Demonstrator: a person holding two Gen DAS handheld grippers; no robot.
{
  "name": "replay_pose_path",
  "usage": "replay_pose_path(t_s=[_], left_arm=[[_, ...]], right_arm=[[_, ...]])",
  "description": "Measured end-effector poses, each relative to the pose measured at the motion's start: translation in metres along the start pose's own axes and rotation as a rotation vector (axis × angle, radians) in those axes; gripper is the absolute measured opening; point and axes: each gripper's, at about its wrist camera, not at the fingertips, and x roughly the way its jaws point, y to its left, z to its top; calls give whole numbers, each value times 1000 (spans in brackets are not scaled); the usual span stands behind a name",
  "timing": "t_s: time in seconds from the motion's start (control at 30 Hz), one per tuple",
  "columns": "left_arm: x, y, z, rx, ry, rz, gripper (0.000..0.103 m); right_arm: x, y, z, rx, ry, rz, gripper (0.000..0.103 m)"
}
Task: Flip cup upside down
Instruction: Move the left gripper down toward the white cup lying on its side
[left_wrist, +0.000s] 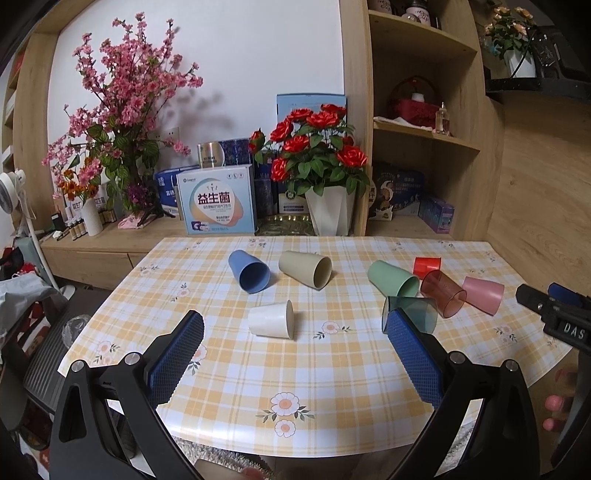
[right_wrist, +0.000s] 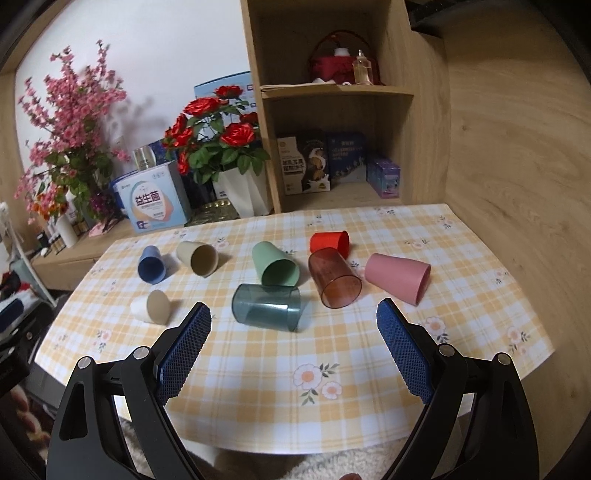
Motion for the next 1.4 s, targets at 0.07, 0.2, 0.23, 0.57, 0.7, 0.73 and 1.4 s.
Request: replay_pose_path(t_s=[0.07,0.2,0.23,0.57,0.7,0.73,1.4], left_arm=[[8,3,0,-1,22,4,97],[28,10,-3,-7,73,27,97],[32,11,-3,-4,81,32,97],[93,22,-7,7,196,69,97],[121,31,-7,-5,262,61,97],[132,37,-6,-21,293,54,97],[249,109,-1,-617,588,-99,72]], right_arm=[[6,-3,2,2,3,6,88],[24,-6,3,-6,-7,10,88],[30,-7,3,-7,3,14,88],[91,4,-3,-50,144,35,88],[110,6,-6,-69,181,21,88],[114,5,-6,-71,190,19,88],[159,-11,-6,-57,238,17,88]])
